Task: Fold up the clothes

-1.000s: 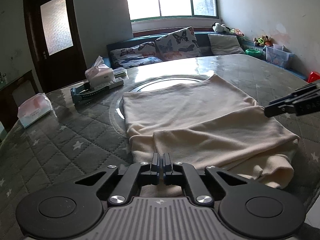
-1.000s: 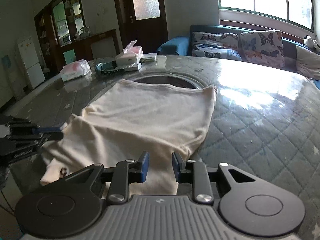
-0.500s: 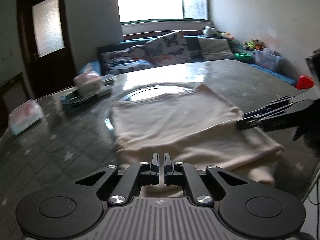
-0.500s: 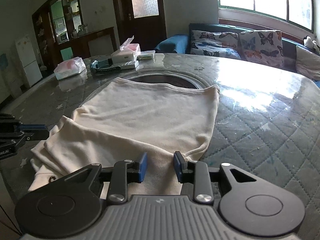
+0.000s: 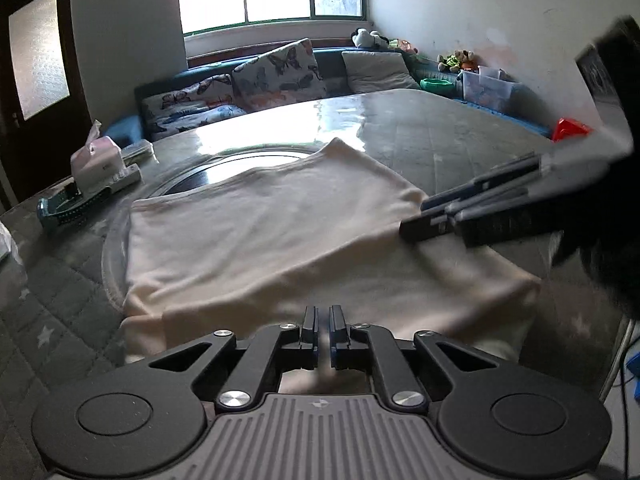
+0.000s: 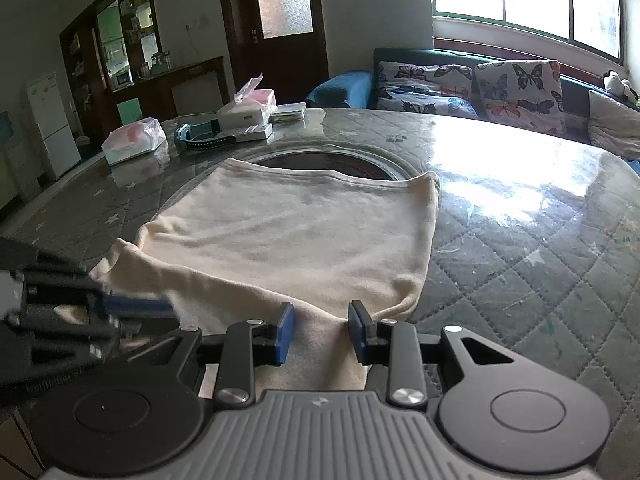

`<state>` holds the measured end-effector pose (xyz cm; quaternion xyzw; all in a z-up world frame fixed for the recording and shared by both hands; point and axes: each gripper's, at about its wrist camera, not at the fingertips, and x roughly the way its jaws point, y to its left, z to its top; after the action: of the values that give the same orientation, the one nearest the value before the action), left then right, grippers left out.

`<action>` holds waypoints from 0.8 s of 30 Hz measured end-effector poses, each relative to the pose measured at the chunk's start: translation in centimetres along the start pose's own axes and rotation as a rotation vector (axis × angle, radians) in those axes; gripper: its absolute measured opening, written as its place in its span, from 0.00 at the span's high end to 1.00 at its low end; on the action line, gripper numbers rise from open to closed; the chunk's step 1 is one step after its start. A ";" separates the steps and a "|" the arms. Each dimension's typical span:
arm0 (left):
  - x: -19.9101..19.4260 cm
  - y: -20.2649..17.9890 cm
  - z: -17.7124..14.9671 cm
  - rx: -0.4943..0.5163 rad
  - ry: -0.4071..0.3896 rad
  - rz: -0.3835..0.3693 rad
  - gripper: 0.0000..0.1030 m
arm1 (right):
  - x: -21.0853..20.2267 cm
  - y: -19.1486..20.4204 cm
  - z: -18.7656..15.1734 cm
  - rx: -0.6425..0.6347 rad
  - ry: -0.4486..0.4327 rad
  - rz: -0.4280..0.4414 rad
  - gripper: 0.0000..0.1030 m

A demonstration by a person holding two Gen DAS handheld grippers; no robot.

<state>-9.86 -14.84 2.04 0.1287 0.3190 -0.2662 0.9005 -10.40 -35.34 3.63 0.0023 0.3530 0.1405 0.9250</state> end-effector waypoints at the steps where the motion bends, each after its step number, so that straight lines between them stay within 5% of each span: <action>1: -0.4 0.2 -0.2 0.000 0.002 -0.002 0.92 | 0.0 0.0 0.0 -0.003 0.000 -0.001 0.71; 24: -5.5 6.0 -3.0 -0.154 0.012 0.085 0.80 | 1.5 9.6 -0.5 -0.224 0.026 0.193 0.71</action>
<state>-11.57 -6.50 3.67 0.0739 0.3383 -0.2017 0.9162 -12.12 -25.78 3.24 -0.0686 0.3450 0.2674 0.8971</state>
